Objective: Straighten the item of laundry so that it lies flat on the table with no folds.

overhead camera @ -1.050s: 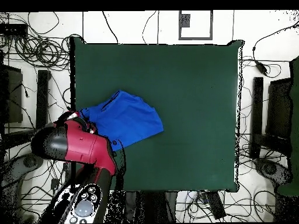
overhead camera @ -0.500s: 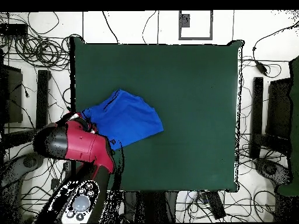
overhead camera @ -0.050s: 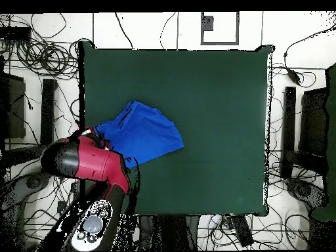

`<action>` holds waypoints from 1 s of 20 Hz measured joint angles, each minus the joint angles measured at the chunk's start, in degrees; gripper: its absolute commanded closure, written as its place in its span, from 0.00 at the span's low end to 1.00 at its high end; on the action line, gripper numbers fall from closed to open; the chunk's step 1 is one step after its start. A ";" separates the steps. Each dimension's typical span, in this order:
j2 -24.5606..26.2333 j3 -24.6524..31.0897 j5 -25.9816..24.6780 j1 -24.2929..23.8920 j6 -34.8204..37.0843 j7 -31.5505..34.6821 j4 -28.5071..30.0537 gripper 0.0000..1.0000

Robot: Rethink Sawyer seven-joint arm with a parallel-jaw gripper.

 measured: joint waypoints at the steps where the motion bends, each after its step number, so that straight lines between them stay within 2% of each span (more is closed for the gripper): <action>1: 0.09 0.00 0.04 0.04 0.00 0.00 0.00 1.00; 2: 0.21 -0.01 0.05 0.14 0.00 0.00 0.00 1.00; 3: 0.55 -0.08 0.04 0.72 0.00 0.00 -0.03 0.00; 12: 2.15 -1.56 0.67 3.16 0.00 0.01 -0.88 0.00; 20: 2.35 -1.57 1.90 3.32 0.00 0.01 -1.09 0.00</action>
